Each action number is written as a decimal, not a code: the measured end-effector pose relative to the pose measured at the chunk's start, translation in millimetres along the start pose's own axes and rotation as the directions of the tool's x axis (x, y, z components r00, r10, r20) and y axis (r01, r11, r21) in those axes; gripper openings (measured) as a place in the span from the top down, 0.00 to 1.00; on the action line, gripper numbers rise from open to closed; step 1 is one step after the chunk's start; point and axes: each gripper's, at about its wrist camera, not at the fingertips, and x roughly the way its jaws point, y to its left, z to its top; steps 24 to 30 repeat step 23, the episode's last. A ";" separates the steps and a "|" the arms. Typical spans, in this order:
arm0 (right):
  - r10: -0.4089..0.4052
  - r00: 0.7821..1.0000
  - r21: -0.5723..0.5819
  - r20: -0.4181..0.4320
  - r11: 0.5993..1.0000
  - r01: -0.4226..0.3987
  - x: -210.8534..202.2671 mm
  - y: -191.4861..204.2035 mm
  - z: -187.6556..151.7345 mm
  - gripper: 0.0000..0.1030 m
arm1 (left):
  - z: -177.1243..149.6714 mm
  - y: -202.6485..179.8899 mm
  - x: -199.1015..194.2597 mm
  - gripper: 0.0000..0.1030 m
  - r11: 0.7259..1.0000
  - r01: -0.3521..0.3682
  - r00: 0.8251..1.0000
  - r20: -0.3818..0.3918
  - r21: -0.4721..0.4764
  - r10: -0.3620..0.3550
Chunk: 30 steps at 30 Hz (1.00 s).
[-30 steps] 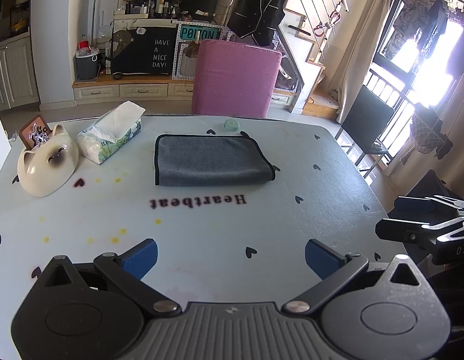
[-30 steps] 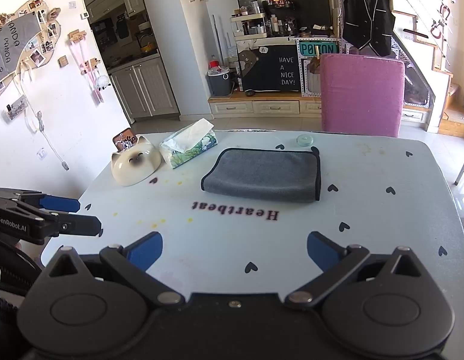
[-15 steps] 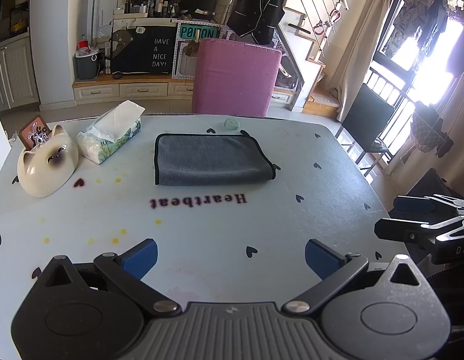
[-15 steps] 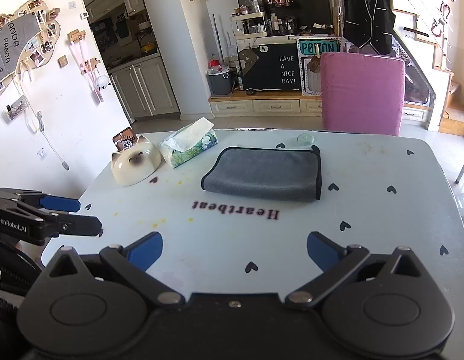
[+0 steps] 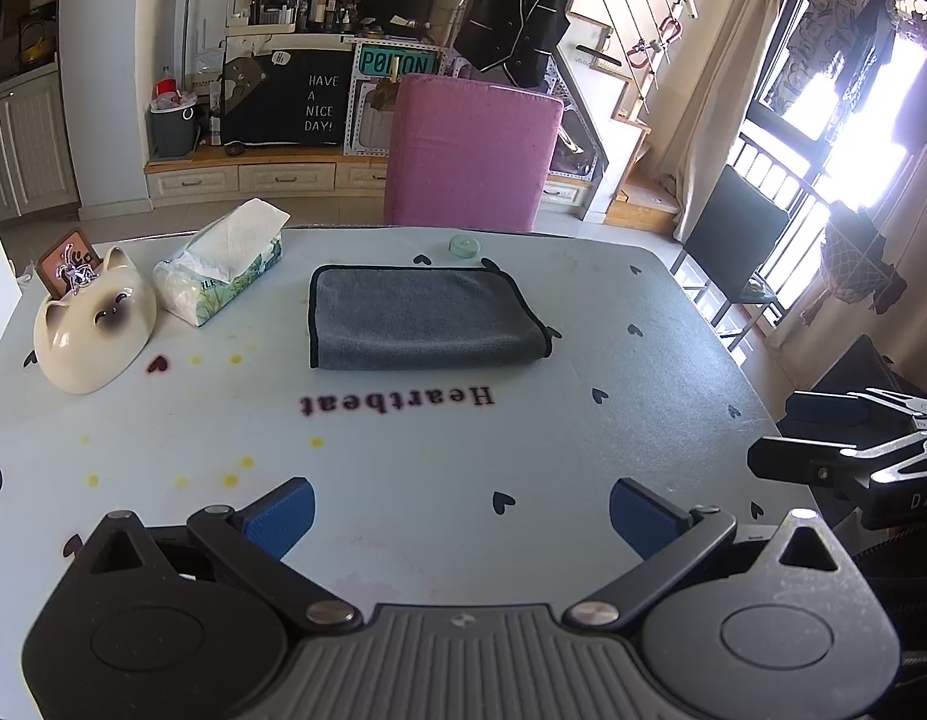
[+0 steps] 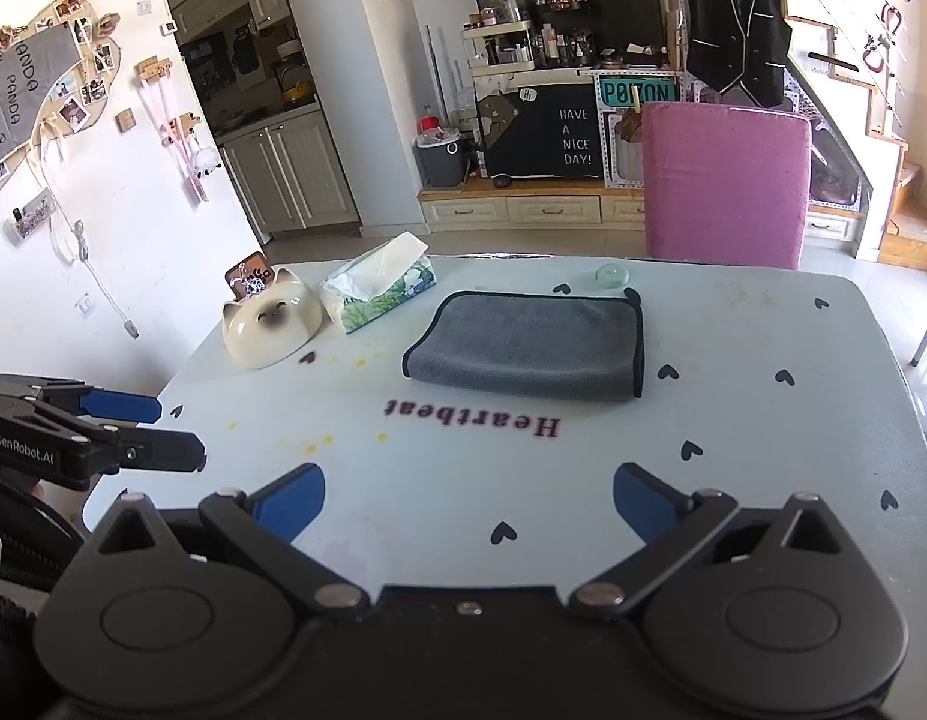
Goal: Fold towel
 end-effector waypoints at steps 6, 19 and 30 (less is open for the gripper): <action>0.001 1.000 -0.002 -0.002 1.000 -0.001 0.6 -0.1 0.7 0.01 | 0.0 0.1 0.0 0.00 1.000 0.000 1.000 0.000 0.000 0.000; -0.001 1.000 -0.001 -0.001 1.000 0.001 1.5 1.5 0.0 0.01 | 0.2 0.0 -0.1 0.00 1.000 0.000 1.000 0.000 -0.001 0.000; 0.000 1.000 -0.001 -0.001 1.000 0.000 1.4 1.4 0.1 0.01 | -0.1 0.8 -0.3 0.00 1.000 -0.001 1.000 0.002 -0.001 0.001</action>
